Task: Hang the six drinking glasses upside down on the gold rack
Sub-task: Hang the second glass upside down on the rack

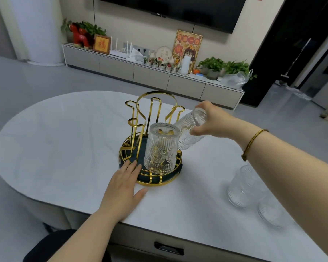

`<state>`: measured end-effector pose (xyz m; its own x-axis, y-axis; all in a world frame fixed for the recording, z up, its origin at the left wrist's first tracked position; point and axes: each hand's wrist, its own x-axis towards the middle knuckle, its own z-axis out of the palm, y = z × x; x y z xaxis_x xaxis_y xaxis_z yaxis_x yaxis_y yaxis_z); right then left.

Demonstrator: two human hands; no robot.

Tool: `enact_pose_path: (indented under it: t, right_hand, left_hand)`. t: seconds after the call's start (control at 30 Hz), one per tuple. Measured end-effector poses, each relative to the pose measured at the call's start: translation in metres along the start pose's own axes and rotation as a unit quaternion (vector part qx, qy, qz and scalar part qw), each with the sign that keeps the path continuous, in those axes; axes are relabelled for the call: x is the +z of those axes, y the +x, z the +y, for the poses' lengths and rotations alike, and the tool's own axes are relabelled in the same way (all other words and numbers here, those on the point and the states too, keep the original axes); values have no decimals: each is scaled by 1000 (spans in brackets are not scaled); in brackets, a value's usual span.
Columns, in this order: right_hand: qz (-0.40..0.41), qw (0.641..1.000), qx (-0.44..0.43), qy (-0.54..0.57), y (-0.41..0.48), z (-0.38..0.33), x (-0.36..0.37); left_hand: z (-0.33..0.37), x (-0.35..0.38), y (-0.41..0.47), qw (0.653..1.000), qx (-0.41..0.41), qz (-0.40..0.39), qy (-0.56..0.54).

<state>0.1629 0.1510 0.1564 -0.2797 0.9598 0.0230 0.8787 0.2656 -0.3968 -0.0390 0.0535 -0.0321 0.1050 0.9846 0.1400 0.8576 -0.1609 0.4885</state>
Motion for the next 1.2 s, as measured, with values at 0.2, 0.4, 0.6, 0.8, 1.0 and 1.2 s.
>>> enact_pose_path:
  t: [0.2, 0.4, 0.6, 0.8, 1.0, 1.2]
  right_hand:
    - [-18, 999, -19, -38, 11, -3, 8]
    - [-24, 998, -36, -50, 14, -1, 20]
    - [-55, 994, -48, -78, 20, -8, 29]
    - [-48, 995, -46, -68, 21, -5, 30]
    - [-35, 998, -47, -18, 15, -1, 32]
    - [19, 998, -17, 54, -15, 16, 18]
  left_hand:
    - [-1, 2, 3, 1000, -2, -1, -5]
    - [-2, 3, 3, 1000, -7, 0, -7]
    - [0, 3, 3, 1000, -11, 2, -7]
    - [0, 4, 4, 1000, -13, 5, -6]
    - [0, 4, 4, 1000, -15, 5, -9]
    - [7, 4, 5, 1000, -28, 12, -1]
